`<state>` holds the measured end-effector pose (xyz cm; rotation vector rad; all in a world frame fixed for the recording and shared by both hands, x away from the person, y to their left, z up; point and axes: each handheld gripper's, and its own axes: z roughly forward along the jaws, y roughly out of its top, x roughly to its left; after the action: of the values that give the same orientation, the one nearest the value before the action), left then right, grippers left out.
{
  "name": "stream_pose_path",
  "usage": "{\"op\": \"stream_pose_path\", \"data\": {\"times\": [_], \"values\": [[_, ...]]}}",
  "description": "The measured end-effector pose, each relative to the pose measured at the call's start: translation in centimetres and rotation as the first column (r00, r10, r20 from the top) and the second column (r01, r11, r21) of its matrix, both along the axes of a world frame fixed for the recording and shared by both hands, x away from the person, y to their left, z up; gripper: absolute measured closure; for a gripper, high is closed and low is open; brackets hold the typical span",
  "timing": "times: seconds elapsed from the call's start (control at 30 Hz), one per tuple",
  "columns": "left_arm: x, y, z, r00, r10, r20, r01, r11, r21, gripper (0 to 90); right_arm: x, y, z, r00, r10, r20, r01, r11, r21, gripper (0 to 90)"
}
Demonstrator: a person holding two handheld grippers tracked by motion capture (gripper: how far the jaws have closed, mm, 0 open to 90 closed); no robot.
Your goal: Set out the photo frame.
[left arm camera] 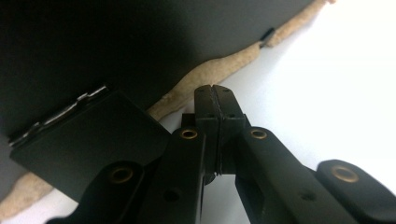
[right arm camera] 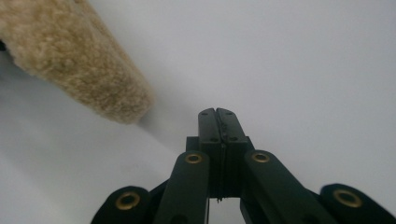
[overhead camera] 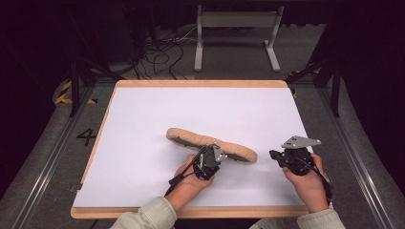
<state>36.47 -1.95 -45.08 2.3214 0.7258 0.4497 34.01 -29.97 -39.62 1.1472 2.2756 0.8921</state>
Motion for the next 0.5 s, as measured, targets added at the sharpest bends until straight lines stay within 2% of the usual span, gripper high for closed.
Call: {"op": "stream_pose_path", "data": {"times": [0.3,0.4,0.5], "values": [[1.0,1.7,0.1,0.9988,0.033,-0.037,-0.034,0.999,-0.028,90.0,0.3,1.2,-0.1,0.9993,0.037,-0.005,-0.037,0.999,-0.009,90.0],[1.0,1.9,0.1,0.9985,0.025,-0.049,-0.027,0.999,-0.036,90.0,0.2,1.7,-0.2,0.9988,0.049,-0.006,-0.049,0.999,-0.013,90.0],[0.8,2.4,0.4,0.9969,-0.01,-0.078,0.006,0.998,-0.063,86.8,0.2,2.4,-0.4,0.9975,0.071,-0.006,-0.071,0.997,-0.021,90.0]]}}
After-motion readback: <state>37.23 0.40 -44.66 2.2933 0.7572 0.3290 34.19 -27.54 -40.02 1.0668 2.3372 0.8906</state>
